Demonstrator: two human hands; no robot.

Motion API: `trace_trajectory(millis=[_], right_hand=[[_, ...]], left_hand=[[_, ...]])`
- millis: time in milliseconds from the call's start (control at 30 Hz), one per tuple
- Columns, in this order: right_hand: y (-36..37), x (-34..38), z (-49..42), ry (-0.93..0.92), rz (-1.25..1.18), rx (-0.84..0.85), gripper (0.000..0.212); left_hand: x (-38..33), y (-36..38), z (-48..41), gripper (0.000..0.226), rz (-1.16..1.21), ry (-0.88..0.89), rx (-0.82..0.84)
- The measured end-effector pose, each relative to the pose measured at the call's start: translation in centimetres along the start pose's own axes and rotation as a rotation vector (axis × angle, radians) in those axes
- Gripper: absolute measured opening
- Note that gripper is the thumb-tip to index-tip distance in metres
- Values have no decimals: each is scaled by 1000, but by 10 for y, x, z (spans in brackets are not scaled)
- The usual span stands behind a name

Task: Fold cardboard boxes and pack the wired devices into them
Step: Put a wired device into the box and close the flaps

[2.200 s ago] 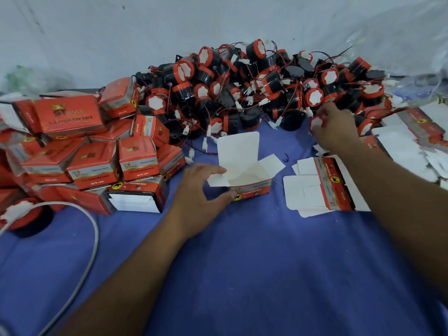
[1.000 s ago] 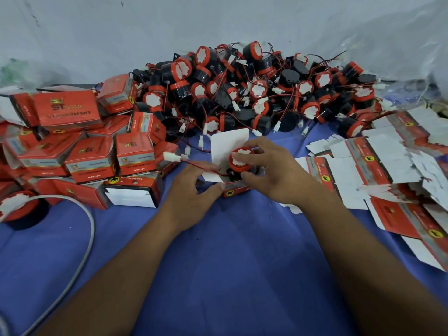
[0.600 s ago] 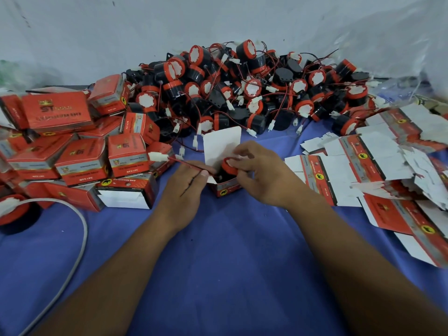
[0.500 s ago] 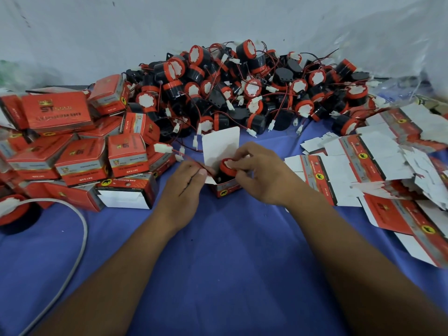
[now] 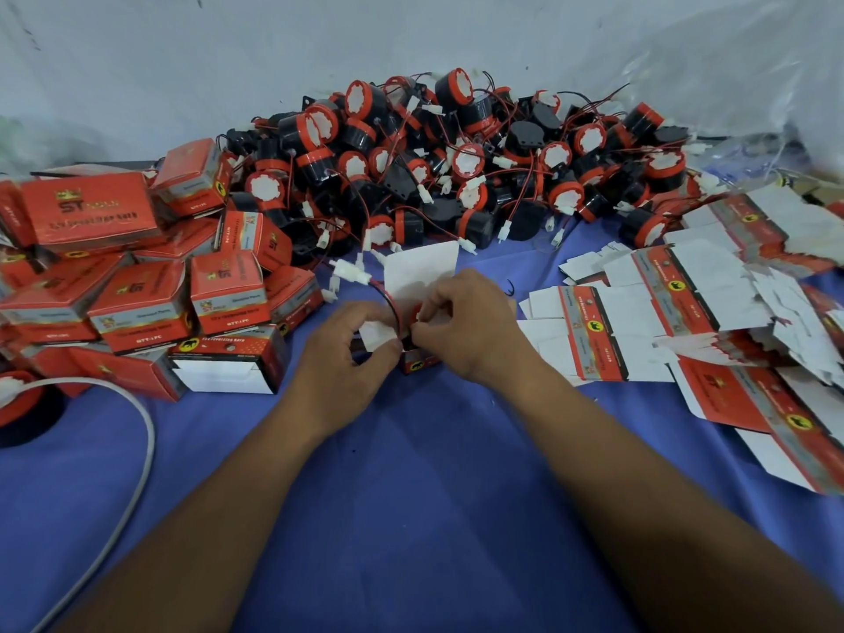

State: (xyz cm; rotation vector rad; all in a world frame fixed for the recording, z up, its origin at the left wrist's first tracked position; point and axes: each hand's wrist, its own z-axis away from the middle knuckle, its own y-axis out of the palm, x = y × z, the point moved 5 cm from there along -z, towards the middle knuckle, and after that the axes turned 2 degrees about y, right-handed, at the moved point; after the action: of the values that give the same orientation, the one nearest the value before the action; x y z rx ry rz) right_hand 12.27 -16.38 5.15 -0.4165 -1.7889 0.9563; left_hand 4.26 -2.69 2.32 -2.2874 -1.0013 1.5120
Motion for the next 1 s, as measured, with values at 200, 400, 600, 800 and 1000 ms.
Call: trace_trajectory(millis=[200, 400, 600, 800, 1000], right_hand=[[2, 0, 1, 22, -61, 24, 32], [-9, 4, 0, -217, 56, 161, 19], [-14, 19, 8, -315, -203, 24, 23], [1, 20, 10, -232, -533, 138, 30], [-7, 9, 4, -115, -799, 209, 30]], left_hand=[[-6, 3, -2, 15, -6, 36, 47], [-7, 5, -2, 13, 19, 15, 32], [-9, 6, 0, 28, 106, -28, 95], [-24, 7, 4, 30, 60, 89, 162], [-5, 4, 4, 10, 173, -135, 13]])
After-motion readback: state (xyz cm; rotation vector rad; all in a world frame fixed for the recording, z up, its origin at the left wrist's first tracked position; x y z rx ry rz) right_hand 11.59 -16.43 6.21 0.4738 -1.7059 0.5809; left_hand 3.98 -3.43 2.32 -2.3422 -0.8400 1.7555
